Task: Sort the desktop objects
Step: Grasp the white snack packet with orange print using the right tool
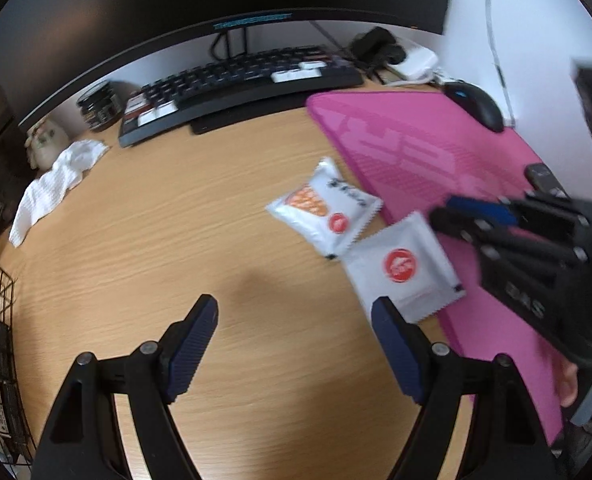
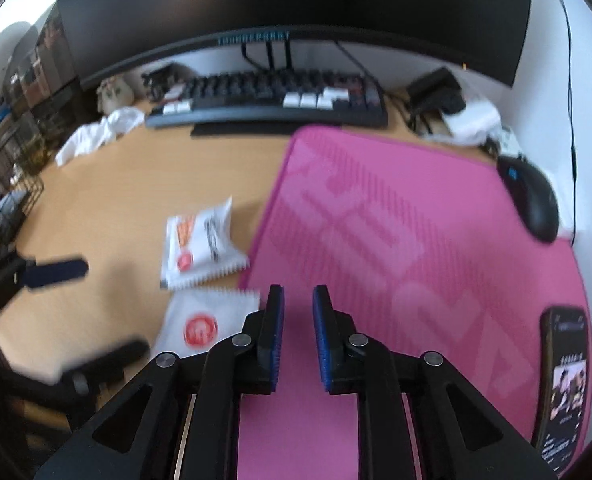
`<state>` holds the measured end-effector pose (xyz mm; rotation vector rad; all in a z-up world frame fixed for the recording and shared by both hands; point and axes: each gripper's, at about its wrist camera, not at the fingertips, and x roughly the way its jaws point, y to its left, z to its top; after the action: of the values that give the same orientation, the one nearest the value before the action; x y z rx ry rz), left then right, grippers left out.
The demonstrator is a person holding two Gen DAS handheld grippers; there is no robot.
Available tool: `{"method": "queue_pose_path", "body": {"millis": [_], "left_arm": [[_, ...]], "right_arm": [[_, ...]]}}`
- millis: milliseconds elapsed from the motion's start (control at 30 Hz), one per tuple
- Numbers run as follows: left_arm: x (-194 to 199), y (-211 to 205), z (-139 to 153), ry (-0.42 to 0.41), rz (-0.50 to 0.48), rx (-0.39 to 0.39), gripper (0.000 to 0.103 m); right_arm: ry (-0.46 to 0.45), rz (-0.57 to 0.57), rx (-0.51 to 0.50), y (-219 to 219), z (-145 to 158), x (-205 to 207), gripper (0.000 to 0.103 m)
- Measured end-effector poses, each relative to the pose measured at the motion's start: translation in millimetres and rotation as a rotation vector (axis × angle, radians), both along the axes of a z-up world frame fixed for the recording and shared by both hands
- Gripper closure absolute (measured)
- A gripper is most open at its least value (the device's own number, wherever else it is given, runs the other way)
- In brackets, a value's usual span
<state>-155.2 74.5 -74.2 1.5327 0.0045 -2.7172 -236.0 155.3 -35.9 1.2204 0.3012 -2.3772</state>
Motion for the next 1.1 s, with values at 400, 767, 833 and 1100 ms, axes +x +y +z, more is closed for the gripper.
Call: {"method": "queue_pose_path", "body": {"millis": [400, 767, 833, 1100], "left_arm": [[17.0, -44.5, -1.2, -0.004, 0.103, 0.013, 0.022], [26.6, -84.7, -7.2, -0.005, 0.153, 0.085, 0.022], [27.5, -85.3, -8.8, -0.006, 0.144, 0.09, 0.022], [30.7, -94.9, -11.3, -0.007, 0.139, 0.111, 0.022]], "right_arm": [[0.035, 0.07, 0.007, -61.4, 0.0, -19.0, 0.087], [0.048, 0.185, -0.101, -89.4, 11.4, -7.3, 0.036], [0.042, 0.175, -0.069, -97.8, 6.5, -15.4, 0.036], [0.0, 0.196, -0.001, -115.1, -11.5, -27.8, 0.04]]}}
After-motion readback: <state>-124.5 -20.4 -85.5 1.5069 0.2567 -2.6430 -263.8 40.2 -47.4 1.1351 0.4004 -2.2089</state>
